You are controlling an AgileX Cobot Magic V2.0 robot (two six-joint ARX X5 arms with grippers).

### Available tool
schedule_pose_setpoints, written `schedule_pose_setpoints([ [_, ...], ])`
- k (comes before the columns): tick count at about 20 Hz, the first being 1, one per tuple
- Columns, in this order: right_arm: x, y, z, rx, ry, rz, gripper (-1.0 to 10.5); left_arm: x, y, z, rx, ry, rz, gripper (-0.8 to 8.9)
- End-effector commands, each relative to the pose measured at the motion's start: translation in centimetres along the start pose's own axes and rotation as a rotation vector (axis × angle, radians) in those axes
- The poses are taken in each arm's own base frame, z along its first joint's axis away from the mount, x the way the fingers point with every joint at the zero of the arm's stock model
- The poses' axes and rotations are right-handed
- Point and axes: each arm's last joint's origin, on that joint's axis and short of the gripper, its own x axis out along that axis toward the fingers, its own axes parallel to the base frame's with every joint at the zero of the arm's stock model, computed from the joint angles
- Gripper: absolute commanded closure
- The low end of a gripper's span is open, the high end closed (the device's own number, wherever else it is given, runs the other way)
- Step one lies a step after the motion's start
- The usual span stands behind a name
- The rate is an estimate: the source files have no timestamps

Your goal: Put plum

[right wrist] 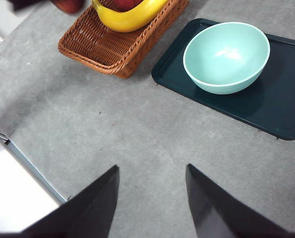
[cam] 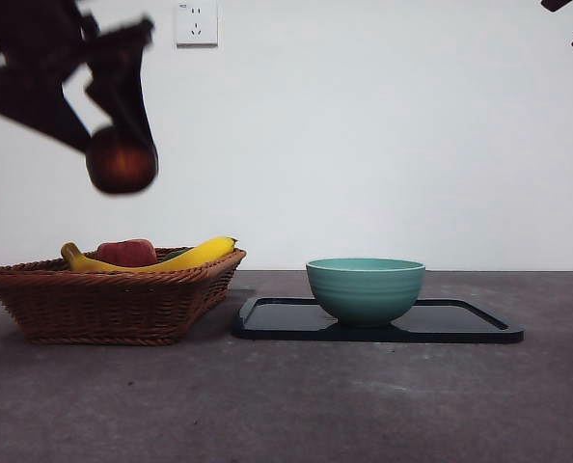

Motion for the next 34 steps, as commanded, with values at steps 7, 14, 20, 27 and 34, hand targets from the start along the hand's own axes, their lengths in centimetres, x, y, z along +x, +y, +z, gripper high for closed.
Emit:
schedule_pose_setpoints([
  [7, -0.1, 0.1, 0.3, 0.004, -0.014, 0.004, 7.3, 7.1, 0.7, -1.8, 0.046, 0.083, 0.017, 5.39],
  [14, -0.1, 0.1, 0.3, 0.012, -0.014, 0.004, 7.3, 10.2, 0.9, -3.6, 0.060, 0.167, 0.018, 5.39],
  [20, -0.1, 0.1, 0.3, 0.012, -0.014, 0.004, 7.3, 10.7, 0.9, -4.1, 0.059, 0.199, 0.019, 5.33],
  [27, -0.1, 0.1, 0.3, 0.012, -0.014, 0.004, 7.3, 10.5, 0.9, -4.0, 0.056, 0.197, 0.019, 3.70],
  [34, -0.1, 0.1, 0.3, 0.011, -0.014, 0.004, 7.3, 6.8, 0.7, -1.4, 0.058, 0.101, 0.017, 3.76],
])
